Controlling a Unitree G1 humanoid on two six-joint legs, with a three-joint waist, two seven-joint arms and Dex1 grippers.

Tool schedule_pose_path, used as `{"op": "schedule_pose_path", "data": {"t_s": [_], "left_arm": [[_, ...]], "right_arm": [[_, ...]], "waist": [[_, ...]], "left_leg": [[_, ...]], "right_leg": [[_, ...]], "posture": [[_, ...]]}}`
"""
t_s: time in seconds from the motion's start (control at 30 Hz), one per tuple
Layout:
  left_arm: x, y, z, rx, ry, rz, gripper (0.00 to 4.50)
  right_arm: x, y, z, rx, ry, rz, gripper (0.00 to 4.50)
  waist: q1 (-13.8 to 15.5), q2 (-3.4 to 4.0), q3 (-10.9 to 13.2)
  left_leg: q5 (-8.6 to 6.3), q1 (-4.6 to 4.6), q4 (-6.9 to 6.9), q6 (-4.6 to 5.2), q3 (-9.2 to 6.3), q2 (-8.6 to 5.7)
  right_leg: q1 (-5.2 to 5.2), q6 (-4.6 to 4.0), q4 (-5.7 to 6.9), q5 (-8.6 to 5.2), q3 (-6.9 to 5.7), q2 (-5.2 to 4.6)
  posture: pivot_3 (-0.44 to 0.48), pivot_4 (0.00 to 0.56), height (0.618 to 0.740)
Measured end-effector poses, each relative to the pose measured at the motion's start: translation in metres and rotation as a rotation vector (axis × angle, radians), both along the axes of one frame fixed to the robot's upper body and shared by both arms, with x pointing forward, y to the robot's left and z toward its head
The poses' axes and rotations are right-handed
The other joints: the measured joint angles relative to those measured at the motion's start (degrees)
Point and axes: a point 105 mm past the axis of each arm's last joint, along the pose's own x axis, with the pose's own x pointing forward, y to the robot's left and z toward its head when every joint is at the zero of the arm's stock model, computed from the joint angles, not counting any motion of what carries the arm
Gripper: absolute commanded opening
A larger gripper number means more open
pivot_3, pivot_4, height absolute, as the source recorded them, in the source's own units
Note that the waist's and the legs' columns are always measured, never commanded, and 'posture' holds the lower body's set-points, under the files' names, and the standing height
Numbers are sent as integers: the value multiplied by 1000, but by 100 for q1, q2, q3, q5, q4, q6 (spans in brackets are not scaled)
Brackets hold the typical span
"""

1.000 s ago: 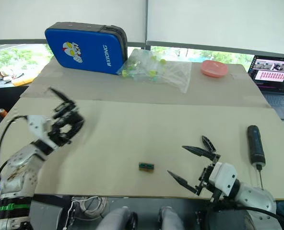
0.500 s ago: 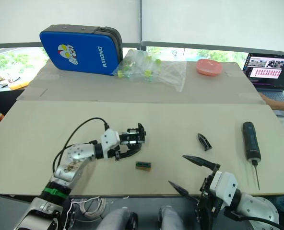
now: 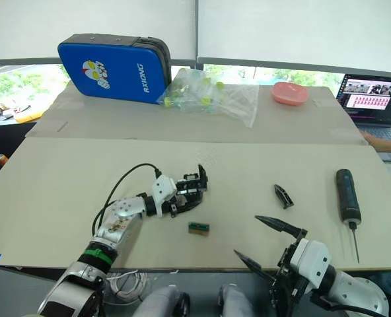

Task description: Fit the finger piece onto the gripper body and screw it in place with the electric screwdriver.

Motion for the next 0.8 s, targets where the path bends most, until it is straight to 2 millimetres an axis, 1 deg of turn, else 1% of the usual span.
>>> {"op": "schedule_pose_path", "data": {"t_s": [0.27,0.43,0.5,0.53,0.57,0.6,0.8], "left_arm": [[3,3,-4,12,13,2,2353],[4,3,-5,21,31,-10,2353],[4,3,-5,27,41,-17,3376],[4,4,-5,31,44,-20,3738],[4,5,-5,33,45,-21,4218],[4,5,-5,36,47,-22,4458],[5,10,-6,50,57,-27,4458]], "right_arm": [[6,-10,8,-43,-25,-23,4500],[9,-11,11,-51,-29,-24,4500],[10,-11,12,-52,-27,-26,4500],[11,-11,11,-52,-24,-27,4500],[11,-12,11,-52,-21,-28,4500],[11,-12,11,-52,-20,-28,4500],[13,-10,14,-52,-34,-22,4500]], "waist": [[-31,17,-10],[-30,33,-19],[-32,35,-21],[-36,35,-21],[-39,35,-21],[-42,35,-21],[-48,36,-21]], "left_leg": [[-2,11,19,7,0,1],[-1,17,19,7,0,3],[-1,17,19,7,0,3],[-1,17,19,7,0,3],[-1,17,18,7,0,3],[-1,16,18,7,0,3],[-1,16,17,7,0,4]], "right_leg": [[18,25,-2,15,2,-2],[23,26,0,16,1,-2],[23,26,0,16,1,-2],[22,26,0,16,1,-2],[22,26,0,16,1,-2],[21,26,0,16,1,-2],[20,25,-1,15,1,-2]], "posture": [[0,150,740],[0,150,740],[0,150,740],[0,150,740],[0,150,740],[0,150,740],[0,150,740]]}}
